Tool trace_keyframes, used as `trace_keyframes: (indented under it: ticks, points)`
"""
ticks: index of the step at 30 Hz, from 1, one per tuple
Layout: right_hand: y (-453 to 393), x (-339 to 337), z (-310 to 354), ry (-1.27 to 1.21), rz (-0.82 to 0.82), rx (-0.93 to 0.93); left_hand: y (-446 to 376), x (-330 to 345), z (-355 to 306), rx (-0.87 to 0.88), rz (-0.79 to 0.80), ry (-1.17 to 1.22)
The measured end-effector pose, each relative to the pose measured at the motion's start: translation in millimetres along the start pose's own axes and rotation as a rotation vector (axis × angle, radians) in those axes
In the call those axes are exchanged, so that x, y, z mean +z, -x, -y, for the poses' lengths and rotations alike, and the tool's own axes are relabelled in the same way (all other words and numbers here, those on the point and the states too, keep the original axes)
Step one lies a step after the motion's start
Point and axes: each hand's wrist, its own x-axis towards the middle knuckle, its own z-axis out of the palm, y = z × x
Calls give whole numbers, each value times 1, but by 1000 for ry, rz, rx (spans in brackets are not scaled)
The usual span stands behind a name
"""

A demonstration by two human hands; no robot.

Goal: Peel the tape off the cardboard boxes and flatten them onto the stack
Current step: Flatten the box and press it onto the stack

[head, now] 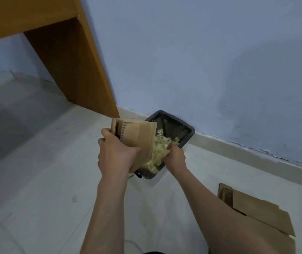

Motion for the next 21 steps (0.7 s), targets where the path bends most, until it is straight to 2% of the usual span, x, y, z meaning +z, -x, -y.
trace_keyframes:
  ticks: [6,11,13,15,18,21]
  points:
    - [-5,18,-3,76,28,11,0,-1,0,2,14,1]
    - [8,22,1,545,10,-104,3,-3,-2,6,32,15]
    - [11,24,3,560,33,-91,4,-4,-5,13,35,20]
    - [8,21,3,320,59,79,5,-4,-5,17,40,23]
    - [5,11,1,-351,25,389,7,-6,-3,19,45,19]
    - [12,6,-5,-612,47,521,7,-7,-1,16,50,23]
